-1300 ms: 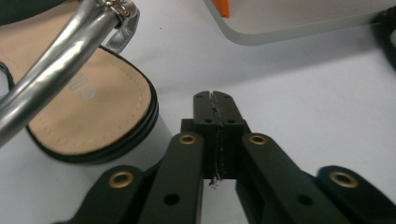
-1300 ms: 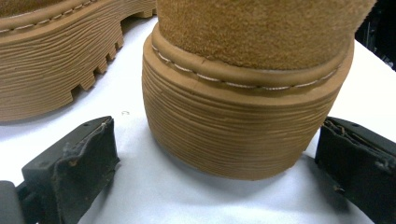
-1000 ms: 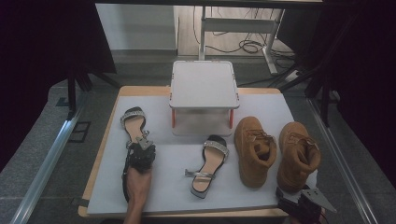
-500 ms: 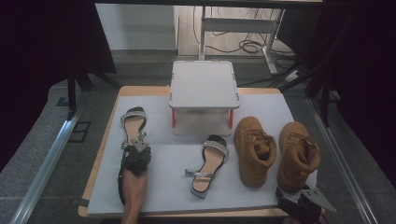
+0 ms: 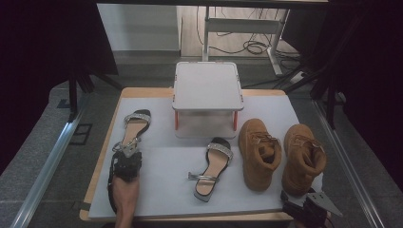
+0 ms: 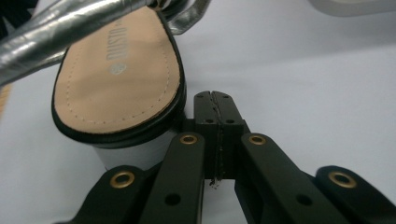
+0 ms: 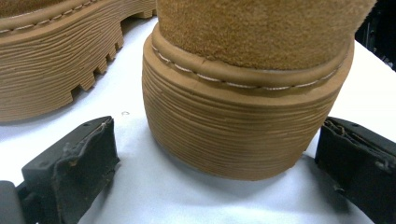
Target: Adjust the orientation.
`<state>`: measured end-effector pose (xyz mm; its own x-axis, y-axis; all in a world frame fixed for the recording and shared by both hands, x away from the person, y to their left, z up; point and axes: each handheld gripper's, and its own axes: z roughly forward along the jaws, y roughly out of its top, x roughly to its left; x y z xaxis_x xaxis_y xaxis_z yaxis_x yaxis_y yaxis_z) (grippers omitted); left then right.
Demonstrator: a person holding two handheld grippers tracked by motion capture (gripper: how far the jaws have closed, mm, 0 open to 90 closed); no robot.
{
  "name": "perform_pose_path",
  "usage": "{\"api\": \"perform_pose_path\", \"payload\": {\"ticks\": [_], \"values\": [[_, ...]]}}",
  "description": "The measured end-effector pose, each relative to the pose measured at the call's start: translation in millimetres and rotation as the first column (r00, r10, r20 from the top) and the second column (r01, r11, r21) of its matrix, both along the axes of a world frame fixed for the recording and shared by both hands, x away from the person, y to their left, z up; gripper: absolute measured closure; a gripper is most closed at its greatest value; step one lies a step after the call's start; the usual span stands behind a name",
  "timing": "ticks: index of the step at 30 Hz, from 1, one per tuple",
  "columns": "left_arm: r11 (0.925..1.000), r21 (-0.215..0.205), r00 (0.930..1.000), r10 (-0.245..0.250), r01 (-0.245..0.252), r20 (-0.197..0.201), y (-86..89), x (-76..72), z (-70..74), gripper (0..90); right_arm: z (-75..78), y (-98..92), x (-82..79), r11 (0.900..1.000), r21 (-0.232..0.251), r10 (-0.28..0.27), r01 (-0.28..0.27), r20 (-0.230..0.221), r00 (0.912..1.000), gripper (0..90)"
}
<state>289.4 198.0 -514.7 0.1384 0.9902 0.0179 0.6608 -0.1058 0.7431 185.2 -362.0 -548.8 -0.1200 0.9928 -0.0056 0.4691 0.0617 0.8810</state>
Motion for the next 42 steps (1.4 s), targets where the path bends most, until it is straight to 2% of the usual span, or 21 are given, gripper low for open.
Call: {"api": "perform_pose_path", "payload": {"ticks": [4,7,10,11,13,18,20,23,28,31,35,37,42], "values": [[0.9997,-0.004,0.9997,0.025,-0.025,0.001,12.2,-2.9,-0.4,89.9,0.0,0.1,0.0,1.000,0.000,-0.001,0.001,0.000,1.0000,0.0],[0.9987,-0.027,0.9990,0.044,-0.044,0.004,21.0,-3.8,-0.8,90.0,0.0,0.1,0.0,1.000,0.000,-0.001,0.001,0.000,1.0000,0.0],[0.9980,-0.056,0.9995,0.029,-0.029,0.009,24.7,-4.2,-0.9,89.9,-0.1,0.1,0.1,1.000,-0.001,0.000,0.000,0.001,1.0000,0.0],[0.9966,-0.080,0.9997,0.021,-0.020,0.014,25.1,-5.6,-0.2,89.9,-0.1,0.1,0.0,1.000,0.000,-0.001,0.001,0.000,1.0000,0.0],[0.9965,-0.083,0.9997,0.012,-0.010,0.022,25.5,-7.9,1.8,88.7,-0.1,0.1,0.1,1.000,-0.001,-0.001,0.001,0.001,1.0000,0.0],[0.9954,-0.094,0.9995,-0.011,0.014,0.030,31.6,-19.4,9.5,76.2,-0.1,0.2,0.1,1.000,0.000,-0.001,0.001,0.002,1.0000,0.0],[0.9968,-0.076,0.9996,-0.024,0.025,0.015,32.4,-23.6,11.5,66.6,-0.1,0.1,0.1,1.000,-0.001,-0.001,0.001,0.001,1.0000,0.0],[0.9987,-0.038,0.9993,-0.033,0.033,0.018,33.6,-31.1,13.5,56.9,-0.1,0.3,0.1,1.000,0.001,-0.003,0.003,0.001,1.0000,0.0],[0.9993,-0.034,0.9993,-0.016,0.017,0.034,43.5,-36.5,14.3,46.2,-0.1,0.4,0.2,1.000,0.000,-0.003,0.003,0.001,1.0000,0.0],[0.9995,-0.030,0.9995,-0.004,0.005,0.033,48.7,-34.6,12.9,38.7,-0.1,0.4,0.2,1.000,0.000,-0.002,0.002,0.001,1.0000,0.0],[0.9994,-0.028,0.9996,0.020,-0.019,0.021,55.7,-24.5,7.6,27.8,-0.1,0.4,0.2,1.000,0.001,-0.003,0.003,0.001,1.0000,0.0],[0.9994,-0.034,0.9999,0.005,-0.005,0.014,58.6,-18.5,4.6,23.0,-0.2,0.4,0.3,1.000,0.000,-0.003,0.003,0.002,1.0000,0.0],[0.9995,-0.031,1.0000,0.005,-0.005,-0.002,60.1,-5.2,-0.6,21.0,-0.3,0.4,0.3,1.000,0.000,-0.002,0.002,0.002,1.0000,0.0]]}}
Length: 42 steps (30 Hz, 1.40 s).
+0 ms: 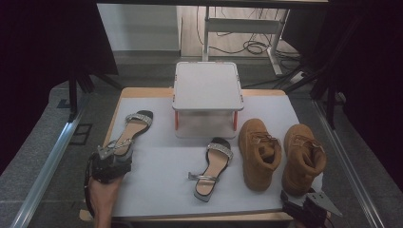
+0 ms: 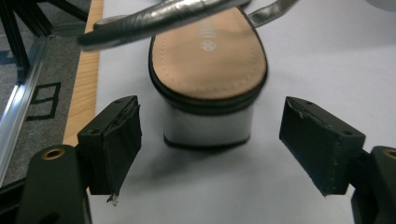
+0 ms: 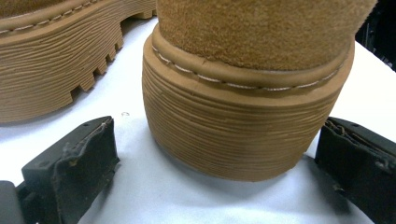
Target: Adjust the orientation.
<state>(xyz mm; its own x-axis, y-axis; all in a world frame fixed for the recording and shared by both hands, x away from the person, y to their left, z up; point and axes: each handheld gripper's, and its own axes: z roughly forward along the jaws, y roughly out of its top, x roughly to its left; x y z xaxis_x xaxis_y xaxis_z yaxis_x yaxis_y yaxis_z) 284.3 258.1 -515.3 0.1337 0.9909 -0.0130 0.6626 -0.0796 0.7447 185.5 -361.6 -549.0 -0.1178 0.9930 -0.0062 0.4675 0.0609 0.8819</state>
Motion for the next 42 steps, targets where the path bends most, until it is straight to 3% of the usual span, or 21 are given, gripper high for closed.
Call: {"api": "perform_pose_path", "payload": {"ticks": [9,29,34,38,42], "values": [[0.9998,0.002,0.9998,0.018,-0.018,-0.003,-1.4,19.5,-3.1,22.9,-0.1,-0.1,0.0,1.000,-0.001,0.000,0.000,0.000,1.0000,0.0],[0.9969,-0.055,0.9984,0.056,-0.056,-0.003,-3.9,49.4,-6.0,26.8,0.1,-0.2,-0.2,1.000,-0.003,0.000,0.000,-0.002,1.0000,0.0],[0.9969,-0.047,0.9980,0.063,-0.063,-0.011,-5.0,55.0,-7.1,26.8,0.1,-0.2,-0.2,1.000,-0.003,0.000,0.000,-0.002,1.0000,0.0],[0.9974,-0.038,0.9980,0.060,-0.061,-0.018,-5.7,56.3,-7.0,34.2,0.1,-0.2,-0.2,1.000,-0.003,0.000,0.000,-0.002,1.0000,0.0],[0.9971,-0.043,0.9979,0.062,-0.063,-0.018,-5.7,56.3,-6.9,35.4,0.1,-0.2,-0.2,1.000,-0.003,0.001,-0.001,-0.002,1.0000,0.0]]}}
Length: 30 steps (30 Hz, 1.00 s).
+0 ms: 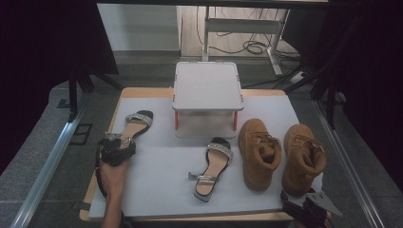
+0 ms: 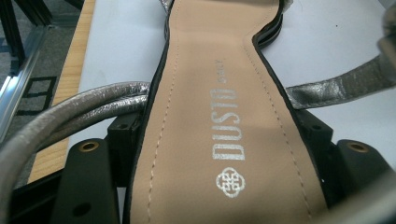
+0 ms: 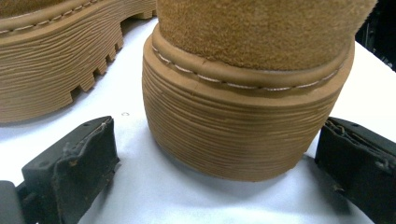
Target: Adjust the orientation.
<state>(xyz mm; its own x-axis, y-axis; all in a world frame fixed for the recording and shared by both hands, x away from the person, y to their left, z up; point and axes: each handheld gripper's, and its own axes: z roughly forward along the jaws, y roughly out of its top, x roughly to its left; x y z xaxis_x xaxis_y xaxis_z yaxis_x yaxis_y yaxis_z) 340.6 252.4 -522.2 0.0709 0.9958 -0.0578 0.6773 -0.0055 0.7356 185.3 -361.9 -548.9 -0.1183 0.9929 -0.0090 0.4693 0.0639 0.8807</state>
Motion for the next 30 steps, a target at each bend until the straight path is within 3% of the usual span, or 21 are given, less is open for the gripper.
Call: {"api": "perform_pose_path", "payload": {"ticks": [17,30], "values": [[0.9999,0.008,0.9997,-0.015,0.015,0.019,-2.8,-6.6,5.5,38.1,0.0,0.1,0.1,1.000,0.000,-0.001,0.001,0.001,1.0000,0.0],[0.9983,-0.023,0.9979,-0.052,0.053,0.038,0.6,-29.3,11.7,38.2,-0.1,0.4,0.3,1.000,-0.001,-0.004,0.004,0.001,1.0000,0.0]]}}
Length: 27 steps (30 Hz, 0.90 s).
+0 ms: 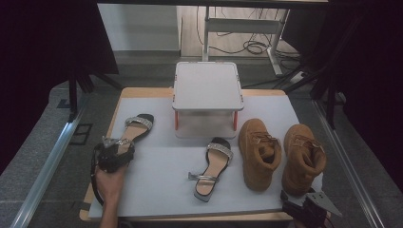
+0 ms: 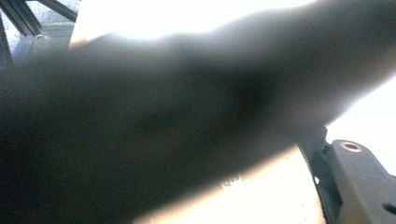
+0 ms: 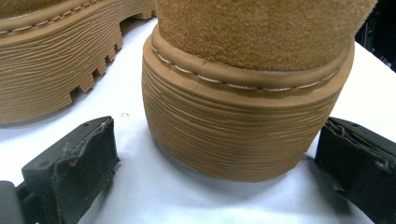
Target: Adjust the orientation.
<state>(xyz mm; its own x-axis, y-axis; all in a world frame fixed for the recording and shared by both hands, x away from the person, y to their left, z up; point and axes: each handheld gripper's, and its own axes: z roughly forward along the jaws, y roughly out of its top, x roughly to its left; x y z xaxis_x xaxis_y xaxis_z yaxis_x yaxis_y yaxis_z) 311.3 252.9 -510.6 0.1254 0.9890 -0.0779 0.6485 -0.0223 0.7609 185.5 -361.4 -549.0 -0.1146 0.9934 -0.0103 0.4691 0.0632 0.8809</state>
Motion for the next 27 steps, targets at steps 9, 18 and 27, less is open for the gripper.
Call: {"api": "perform_pose_path", "payload": {"ticks": [9,18,27], "values": [[0.9993,-0.023,0.9993,-0.031,0.031,0.023,-0.7,-17.7,5.9,38.2,0.0,0.2,0.0,1.000,0.000,-0.001,0.001,0.000,1.0000,0.0],[0.9976,-0.030,0.9978,-0.061,0.062,0.025,-6.6,-29.1,9.5,38.2,0.0,0.4,0.1,1.000,0.003,-0.002,0.002,0.000,1.0000,0.0],[0.9942,-0.024,0.9936,-0.104,0.105,0.044,-19.3,-42.3,18.6,38.2,0.0,0.4,0.0,1.000,0.003,-0.002,0.002,0.001,1.0000,0.0]]}}
